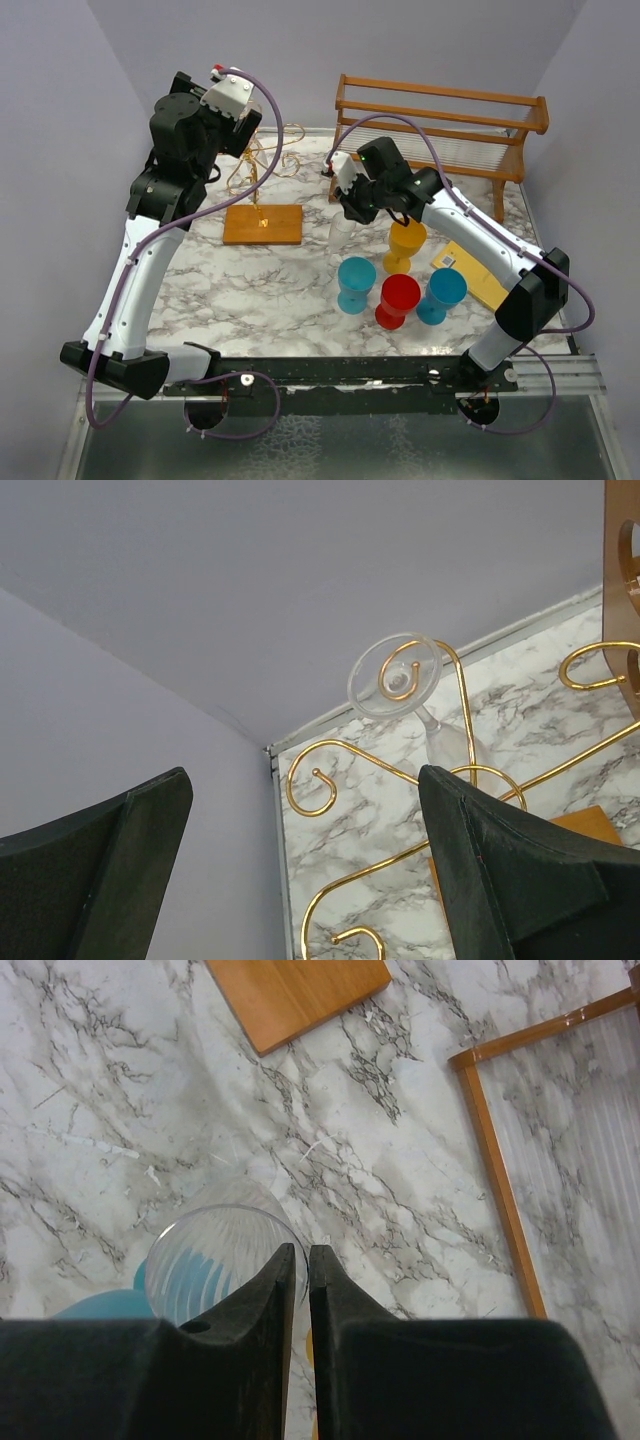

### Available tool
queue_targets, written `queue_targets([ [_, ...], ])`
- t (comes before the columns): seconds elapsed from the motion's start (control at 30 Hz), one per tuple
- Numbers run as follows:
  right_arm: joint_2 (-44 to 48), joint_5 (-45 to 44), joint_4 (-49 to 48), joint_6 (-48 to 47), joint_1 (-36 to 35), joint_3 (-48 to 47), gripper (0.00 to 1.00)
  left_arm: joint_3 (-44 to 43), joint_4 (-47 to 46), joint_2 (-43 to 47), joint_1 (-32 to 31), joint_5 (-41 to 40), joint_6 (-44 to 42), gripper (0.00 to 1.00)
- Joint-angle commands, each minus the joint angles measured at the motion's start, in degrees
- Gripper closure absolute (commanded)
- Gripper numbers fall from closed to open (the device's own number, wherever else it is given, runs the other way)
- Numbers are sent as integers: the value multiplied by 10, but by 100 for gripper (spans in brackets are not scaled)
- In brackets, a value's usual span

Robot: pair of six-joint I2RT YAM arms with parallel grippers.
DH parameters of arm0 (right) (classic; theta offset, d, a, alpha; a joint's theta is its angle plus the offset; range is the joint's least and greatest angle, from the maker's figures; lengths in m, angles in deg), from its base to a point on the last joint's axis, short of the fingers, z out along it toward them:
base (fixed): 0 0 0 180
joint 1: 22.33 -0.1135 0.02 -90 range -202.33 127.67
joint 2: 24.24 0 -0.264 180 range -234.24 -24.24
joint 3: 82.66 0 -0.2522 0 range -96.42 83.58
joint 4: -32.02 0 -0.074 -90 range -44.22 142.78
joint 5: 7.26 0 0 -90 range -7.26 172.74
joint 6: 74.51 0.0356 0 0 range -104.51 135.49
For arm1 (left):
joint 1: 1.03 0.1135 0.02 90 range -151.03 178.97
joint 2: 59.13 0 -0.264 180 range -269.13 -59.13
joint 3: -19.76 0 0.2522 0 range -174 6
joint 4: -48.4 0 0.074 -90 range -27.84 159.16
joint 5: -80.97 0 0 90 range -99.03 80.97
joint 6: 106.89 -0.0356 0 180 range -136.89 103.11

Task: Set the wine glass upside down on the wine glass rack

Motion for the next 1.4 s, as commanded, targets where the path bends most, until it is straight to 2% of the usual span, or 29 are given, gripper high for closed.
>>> queue_targets([
  [0.0,9,16,11,13,-1,-3,89,7,-11,17,2,11,6,1],
  [0.17,6,21,15,17,-1,-6,90,7,-10,20,2,13,6,1],
  [0.4,6,21,14,18,0,-24,98,9,-10,21,2,16,5,1],
  [0.83,12,46,-1,20,25,-83,99,10,-38,12,2,-20,33,1],
  [1.0,50,44,-5,22,58,-89,99,-7,-31,0,2,30,84,1],
  [1.2,141,32,-38,31,88,-55,99,-19,-24,-15,2,119,142,1],
  [1.37,185,-1,-57,26,89,-94,99,-36,-19,-32,2,192,197,3],
])
